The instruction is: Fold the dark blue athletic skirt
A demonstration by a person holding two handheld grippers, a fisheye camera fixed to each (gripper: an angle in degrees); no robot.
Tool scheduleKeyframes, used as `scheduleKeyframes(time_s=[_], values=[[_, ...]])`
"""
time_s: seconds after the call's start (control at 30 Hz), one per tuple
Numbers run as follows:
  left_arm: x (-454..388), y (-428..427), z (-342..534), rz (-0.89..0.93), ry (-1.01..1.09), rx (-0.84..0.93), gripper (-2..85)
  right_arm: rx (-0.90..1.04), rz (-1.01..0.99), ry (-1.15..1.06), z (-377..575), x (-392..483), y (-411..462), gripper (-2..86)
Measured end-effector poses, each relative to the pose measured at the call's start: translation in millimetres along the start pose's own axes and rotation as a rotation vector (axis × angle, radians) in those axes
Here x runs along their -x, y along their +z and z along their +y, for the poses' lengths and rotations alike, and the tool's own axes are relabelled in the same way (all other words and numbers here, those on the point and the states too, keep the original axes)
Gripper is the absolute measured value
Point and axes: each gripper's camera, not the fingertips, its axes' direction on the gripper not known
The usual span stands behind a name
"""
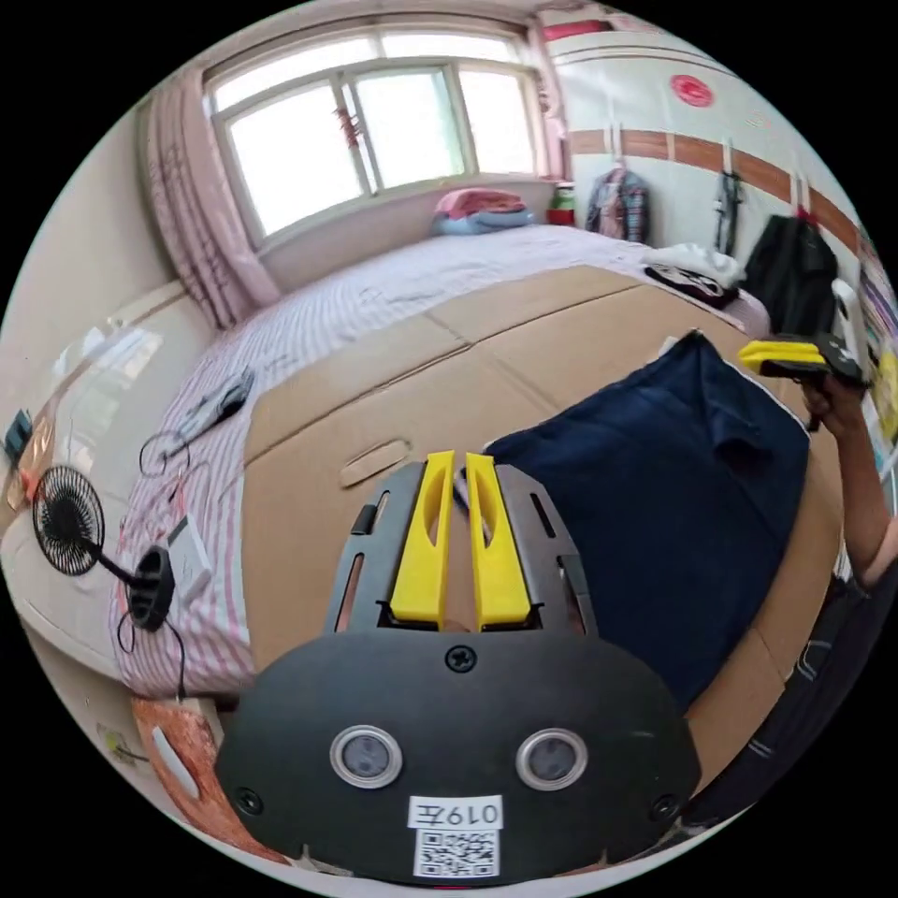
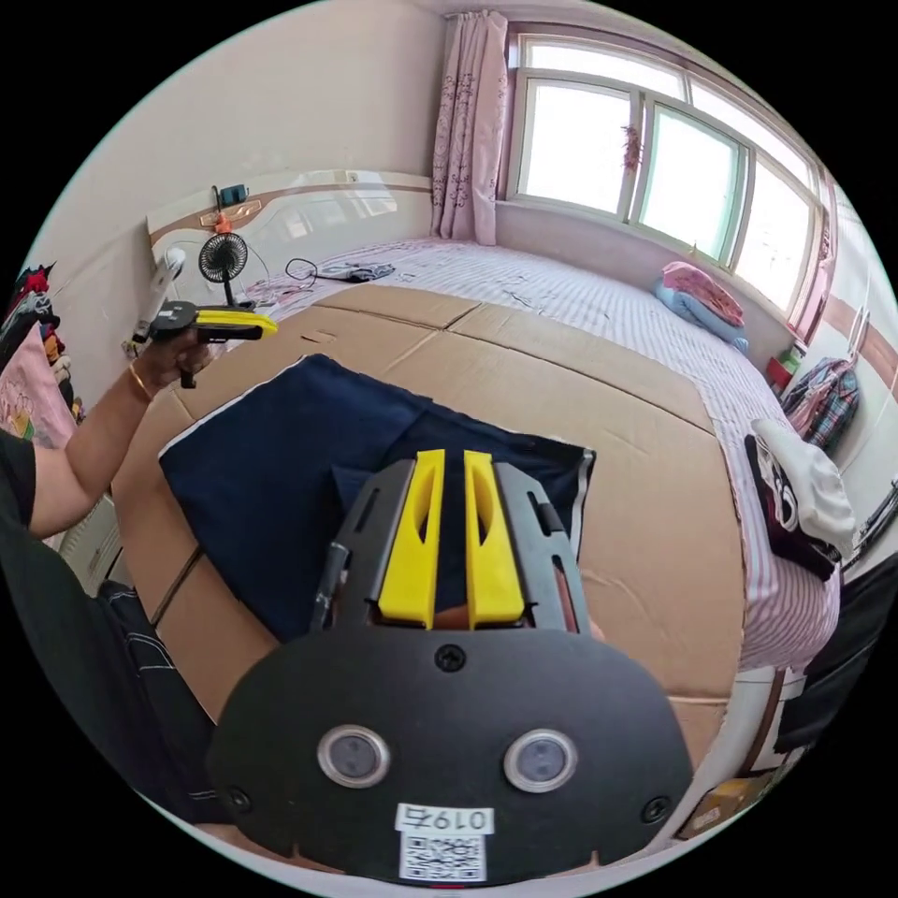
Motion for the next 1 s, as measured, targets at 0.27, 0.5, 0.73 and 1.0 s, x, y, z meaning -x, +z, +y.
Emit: scheduleKeyframes(time_s=[0.27,0.5,0.73,1.0], values=[[-298,-35,-23,0.029,0.853,-0.191,6.5,0.137,-0.029,0.248,65,-46,3,0.1],[-412,-33,-17,-0.112,1.190,-0.238,6.9,0.180,-0.002,0.264,87,-58,2,-0.5],[-472,-25,-27,-0.092,1.305,-0.201,6.4,0.182,0.013,0.241,103,-68,-1,-0.6],[-488,0,-51,-0.017,1.244,-0.114,2.6,0.177,-0.026,0.252,122,-94,3,-0.6]])
